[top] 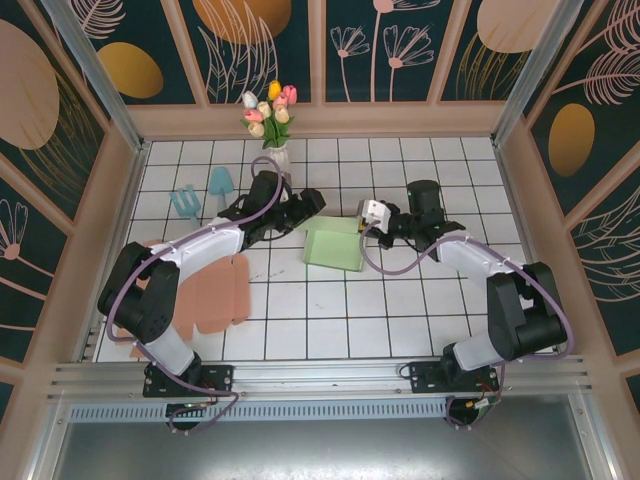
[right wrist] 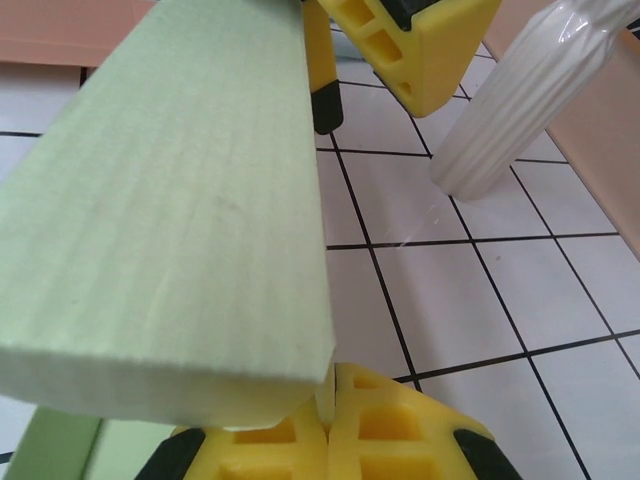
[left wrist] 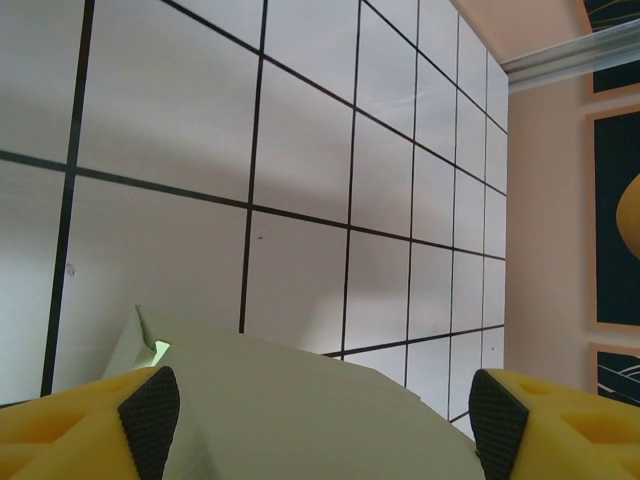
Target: Fold the paper box
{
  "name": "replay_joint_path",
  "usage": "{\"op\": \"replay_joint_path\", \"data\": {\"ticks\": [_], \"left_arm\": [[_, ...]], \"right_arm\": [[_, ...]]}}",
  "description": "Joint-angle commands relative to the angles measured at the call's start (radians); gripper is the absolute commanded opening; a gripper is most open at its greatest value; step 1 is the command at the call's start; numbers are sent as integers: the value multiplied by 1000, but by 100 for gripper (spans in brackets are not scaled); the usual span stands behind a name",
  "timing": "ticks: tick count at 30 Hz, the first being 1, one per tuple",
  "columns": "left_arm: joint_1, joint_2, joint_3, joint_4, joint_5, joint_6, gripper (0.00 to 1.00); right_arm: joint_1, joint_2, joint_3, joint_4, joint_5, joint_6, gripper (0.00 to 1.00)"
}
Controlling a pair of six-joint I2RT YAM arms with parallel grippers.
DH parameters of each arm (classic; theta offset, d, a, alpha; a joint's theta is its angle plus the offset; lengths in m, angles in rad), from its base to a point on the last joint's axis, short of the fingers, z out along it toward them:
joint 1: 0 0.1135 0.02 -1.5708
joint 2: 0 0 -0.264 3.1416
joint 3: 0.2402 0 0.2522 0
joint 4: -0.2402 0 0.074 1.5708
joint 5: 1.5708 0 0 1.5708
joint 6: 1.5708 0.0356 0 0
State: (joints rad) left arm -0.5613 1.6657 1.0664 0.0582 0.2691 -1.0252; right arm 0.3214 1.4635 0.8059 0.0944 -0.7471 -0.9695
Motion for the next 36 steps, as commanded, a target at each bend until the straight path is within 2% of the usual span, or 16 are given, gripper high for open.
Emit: {"op": "replay_joint_path", "data": {"ticks": [1,7,12,18,20,21,25,31,36], "left_arm": [[-30,-1,-23,65,31,-59,78],[-64,-24,-54,97,7,-86,76],[-66,-27,-109,96,-42,-88,74],[-85,-35,-188,172,-48,-138,70],[-103,-37,-190,164,-65,-139,70],[-109,-37,-192,163,-68,-140,70],[-133,-54,-193,126,-112,-124,69],[-132,-104,-227,41,-238,-81,69],[-134,-128,-286,81,-250,-112,65]], "right_arm": [[24,17,-16,69,28,6,0],[77,42,-17,26,135,-45,0],[109,31,-27,5,193,-57,5],[162,30,-28,-66,324,-85,18],[178,30,-28,-85,354,-87,19],[184,28,-28,-92,362,-88,22],[215,0,-28,-119,420,-89,45],[220,-80,-28,-209,511,-111,53],[220,-140,-28,-315,566,-132,59]]}}
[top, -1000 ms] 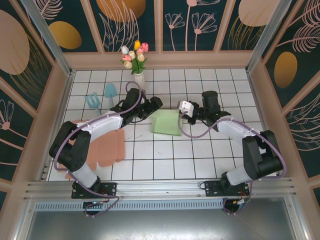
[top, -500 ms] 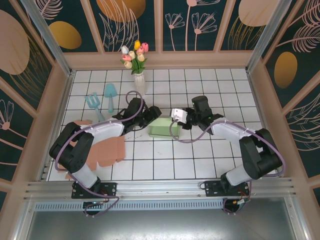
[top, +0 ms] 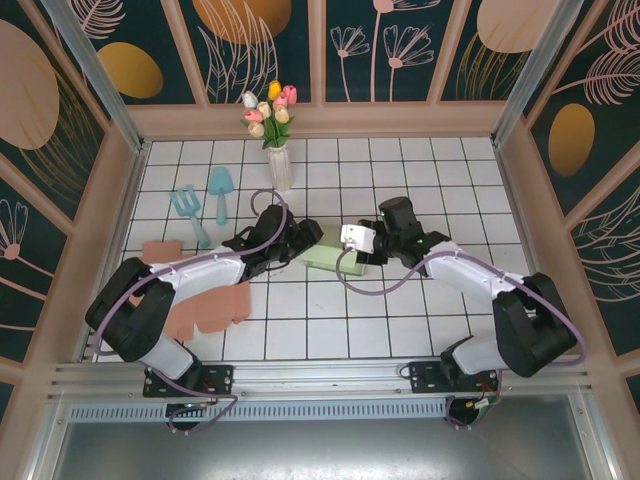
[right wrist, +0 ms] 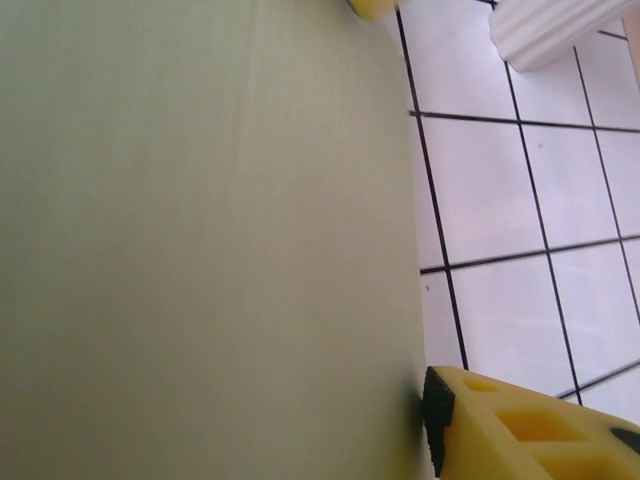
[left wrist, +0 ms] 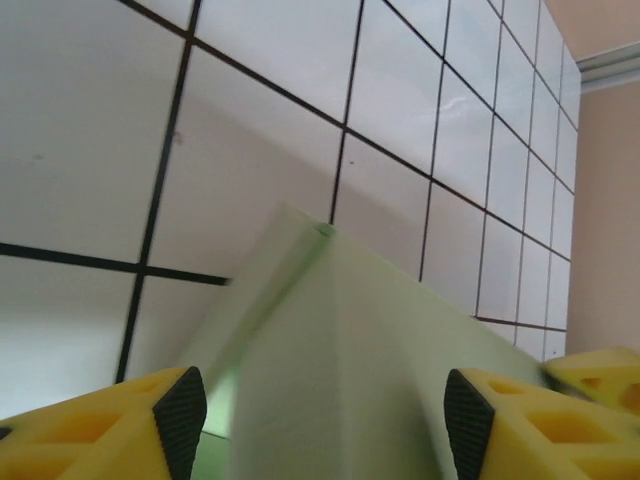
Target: Fold the paper box
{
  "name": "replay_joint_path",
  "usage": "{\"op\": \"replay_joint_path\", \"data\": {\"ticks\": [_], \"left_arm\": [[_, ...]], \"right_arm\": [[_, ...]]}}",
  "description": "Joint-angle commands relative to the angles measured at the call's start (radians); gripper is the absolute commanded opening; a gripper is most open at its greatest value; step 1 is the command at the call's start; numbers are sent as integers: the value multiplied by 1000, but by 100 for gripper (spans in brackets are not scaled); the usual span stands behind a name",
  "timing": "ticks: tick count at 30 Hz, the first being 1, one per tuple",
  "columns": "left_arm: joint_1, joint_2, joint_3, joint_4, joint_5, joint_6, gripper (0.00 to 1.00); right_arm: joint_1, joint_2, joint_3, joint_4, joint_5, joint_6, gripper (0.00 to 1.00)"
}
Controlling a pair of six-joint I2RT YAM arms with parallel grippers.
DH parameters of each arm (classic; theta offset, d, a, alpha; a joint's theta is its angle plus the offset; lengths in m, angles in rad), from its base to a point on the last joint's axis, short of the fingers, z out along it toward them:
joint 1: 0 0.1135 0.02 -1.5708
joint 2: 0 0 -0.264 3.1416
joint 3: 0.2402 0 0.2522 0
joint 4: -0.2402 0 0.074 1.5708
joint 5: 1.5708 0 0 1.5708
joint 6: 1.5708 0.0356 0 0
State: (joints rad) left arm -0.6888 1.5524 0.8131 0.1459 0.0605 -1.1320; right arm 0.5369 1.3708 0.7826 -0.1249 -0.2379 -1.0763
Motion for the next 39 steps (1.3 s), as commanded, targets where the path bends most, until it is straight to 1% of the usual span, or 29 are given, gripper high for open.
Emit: {"op": "replay_joint_path", "data": {"ticks": [1,3,6,10,13,16,19,24,29,31,32,35,37,39], "left_arm": [[-7,-15,-38,-3,-44,-7,65],[-9,-10,-49,5,-43,-15,65],[-21,-7,-57,13,-61,-29,65],[-58,10,-39,20,-90,-44,65],[-83,37,-12,18,-96,-52,65],[-100,59,7,18,-108,-64,65],[-105,64,18,13,-126,-74,64],[-106,48,40,-28,-198,-66,64],[-105,46,33,-23,-197,-74,63],[-107,43,32,-24,-205,-74,63],[-106,41,31,-25,-211,-74,61],[-108,35,21,-22,-218,-72,60],[-109,31,9,-14,-219,-74,59],[-115,27,-2,-10,-229,-77,59]], "right_arm": [[5,-62,-5,-112,65,-27,61],[5,-93,0,-152,79,-30,62],[5,-139,11,-225,101,-40,67],[5,-178,32,-330,177,-45,68],[13,-213,35,-387,197,-49,69],[24,-248,19,-398,201,-50,73],[35,-270,10,-408,196,-52,73],[54,-285,29,-438,199,-48,73],[89,-325,78,-479,202,-44,74],[99,-354,98,-499,183,-24,74],[102,-363,103,-505,172,-15,74],[112,-405,110,-509,147,49,78],[113,-444,106,-475,121,127,78],[116,-481,96,-397,116,261,78]]}}
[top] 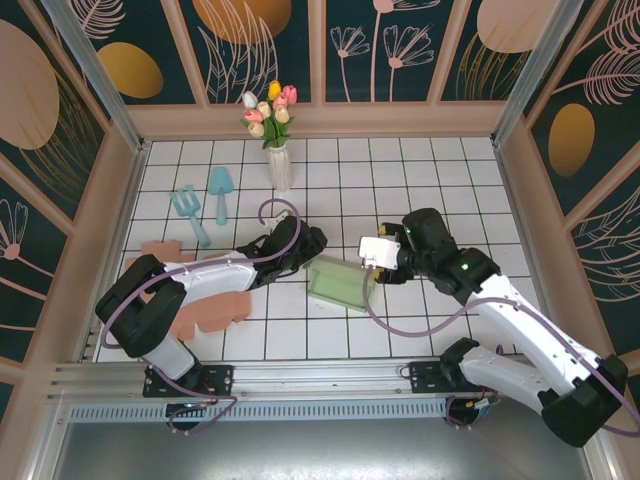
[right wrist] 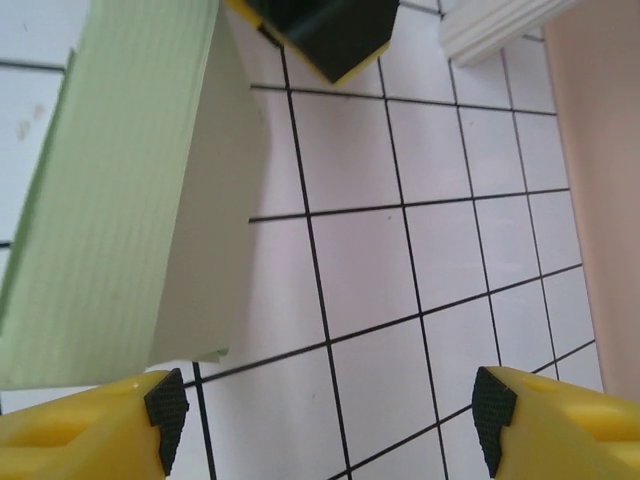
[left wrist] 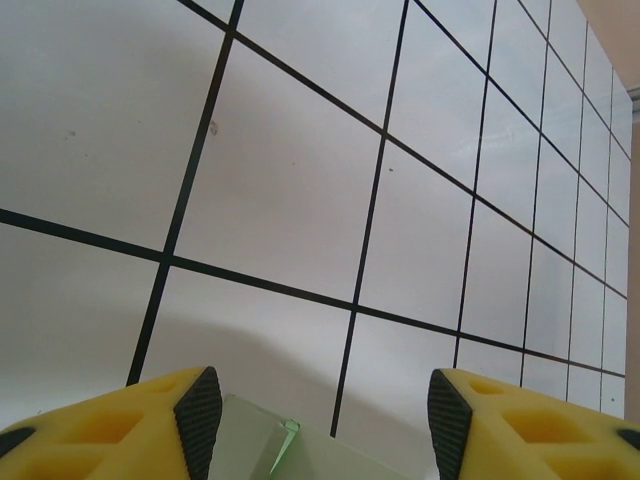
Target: Fold the paper box
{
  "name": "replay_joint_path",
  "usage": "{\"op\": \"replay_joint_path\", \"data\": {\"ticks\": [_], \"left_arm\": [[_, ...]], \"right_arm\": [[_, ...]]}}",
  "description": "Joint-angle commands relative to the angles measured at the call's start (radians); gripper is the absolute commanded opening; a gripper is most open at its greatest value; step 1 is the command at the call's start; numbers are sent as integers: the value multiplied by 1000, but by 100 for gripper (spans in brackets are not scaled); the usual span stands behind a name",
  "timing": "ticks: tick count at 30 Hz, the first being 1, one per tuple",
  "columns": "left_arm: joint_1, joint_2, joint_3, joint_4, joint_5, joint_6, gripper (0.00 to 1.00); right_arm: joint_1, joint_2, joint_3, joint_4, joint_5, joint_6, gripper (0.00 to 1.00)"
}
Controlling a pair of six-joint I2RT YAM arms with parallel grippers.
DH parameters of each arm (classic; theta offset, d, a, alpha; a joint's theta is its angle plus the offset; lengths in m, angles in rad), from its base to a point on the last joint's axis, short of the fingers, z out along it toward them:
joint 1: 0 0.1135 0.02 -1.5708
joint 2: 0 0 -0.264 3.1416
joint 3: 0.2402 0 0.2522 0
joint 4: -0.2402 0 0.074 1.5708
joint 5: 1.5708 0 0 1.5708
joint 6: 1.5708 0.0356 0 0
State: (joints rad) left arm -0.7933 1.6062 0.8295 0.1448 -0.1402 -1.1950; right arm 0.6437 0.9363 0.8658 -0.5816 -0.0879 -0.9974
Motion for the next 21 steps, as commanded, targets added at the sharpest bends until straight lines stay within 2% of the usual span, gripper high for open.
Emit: {"op": "replay_joint_path", "data": {"ticks": [1,5,10,13,17,21], "left_arm": [[-14,-29,-22,-8,-37,-17,59],[-31,-27,-30,-8,-60,-17,59],[-39,-12,-47,1,-61,-19,59],[-39,-9,-63,10,-62,-24,58],[-39,-10,-72,8,-72,-20,58],[-39,-12,-88,13,-83,-18,58]], "right_arm": [[12,-65,6,114,-25,270,77],[31,-91,-41,248,-11,578,77],[60,-63,-118,355,198,984,76],[74,-32,-178,380,242,1173,76],[117,7,-265,422,296,1329,75],[184,55,-367,493,378,1398,75]]}}
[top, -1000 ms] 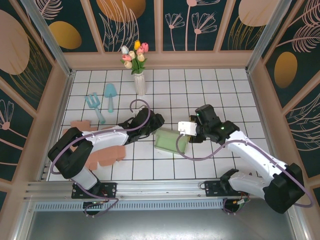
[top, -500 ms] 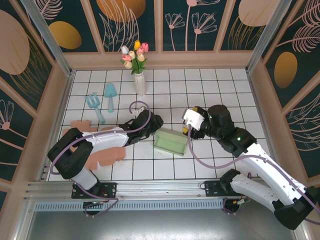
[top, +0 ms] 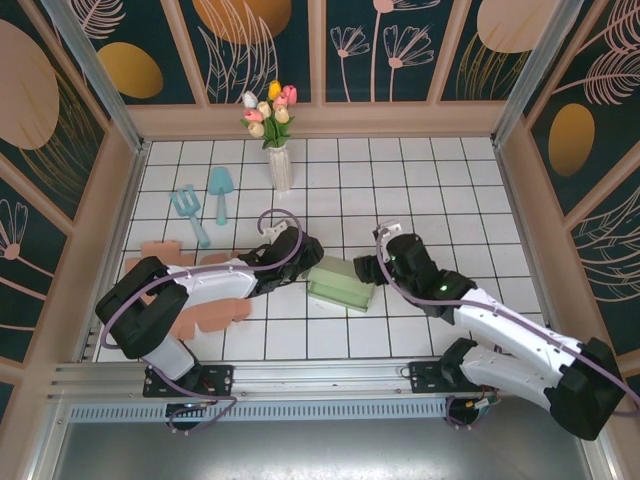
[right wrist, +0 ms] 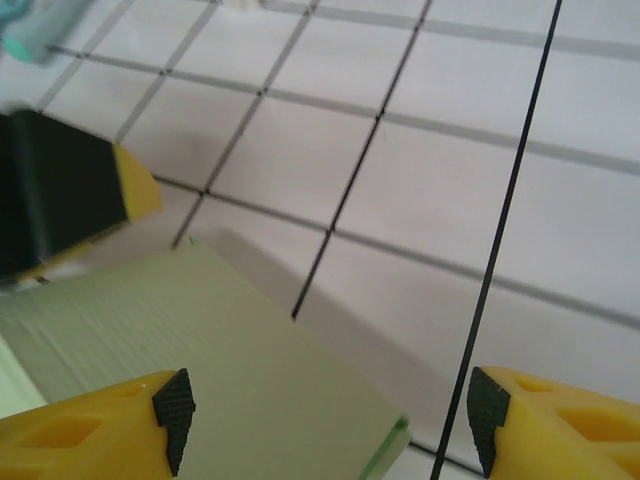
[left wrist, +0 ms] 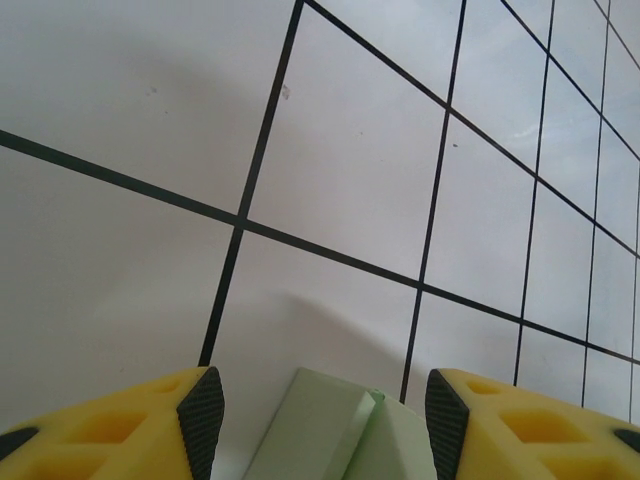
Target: Fold the paper box
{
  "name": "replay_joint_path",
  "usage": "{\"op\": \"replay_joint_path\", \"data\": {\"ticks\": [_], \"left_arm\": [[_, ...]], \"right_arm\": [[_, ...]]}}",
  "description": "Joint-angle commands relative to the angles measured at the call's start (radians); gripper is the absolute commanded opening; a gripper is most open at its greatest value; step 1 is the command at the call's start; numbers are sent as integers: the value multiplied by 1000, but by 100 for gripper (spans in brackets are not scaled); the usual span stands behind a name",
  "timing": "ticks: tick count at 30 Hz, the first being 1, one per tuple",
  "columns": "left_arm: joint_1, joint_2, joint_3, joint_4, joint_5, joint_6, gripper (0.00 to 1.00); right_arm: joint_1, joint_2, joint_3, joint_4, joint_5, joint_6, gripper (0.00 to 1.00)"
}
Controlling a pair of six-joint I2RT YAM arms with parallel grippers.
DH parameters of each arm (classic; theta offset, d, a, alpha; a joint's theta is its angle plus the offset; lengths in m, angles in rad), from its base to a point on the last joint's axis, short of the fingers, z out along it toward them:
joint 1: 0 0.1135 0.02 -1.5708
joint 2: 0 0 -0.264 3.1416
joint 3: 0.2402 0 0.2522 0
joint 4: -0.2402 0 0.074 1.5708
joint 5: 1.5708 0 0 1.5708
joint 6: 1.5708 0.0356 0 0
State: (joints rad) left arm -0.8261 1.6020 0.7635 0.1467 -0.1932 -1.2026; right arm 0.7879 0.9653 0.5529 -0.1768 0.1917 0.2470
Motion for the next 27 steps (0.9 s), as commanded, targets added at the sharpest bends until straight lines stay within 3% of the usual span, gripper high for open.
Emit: {"op": "replay_joint_path", "data": {"ticks": [1,16,24,27], "left_arm": [[-6,-8,-28,15,-32,-11,58],[-6,-28,-88,46,-87,6,58],[7,-55,13,-154,-301,117,64],[20,-90,-11,-165,-291,135,68]], "right_arm": [[50,40,-73,102,114,165,75],[99,264,-189,382,129,334,74],[65,409,-78,440,171,306,74],[51,491,-39,482,126,305,73]]}}
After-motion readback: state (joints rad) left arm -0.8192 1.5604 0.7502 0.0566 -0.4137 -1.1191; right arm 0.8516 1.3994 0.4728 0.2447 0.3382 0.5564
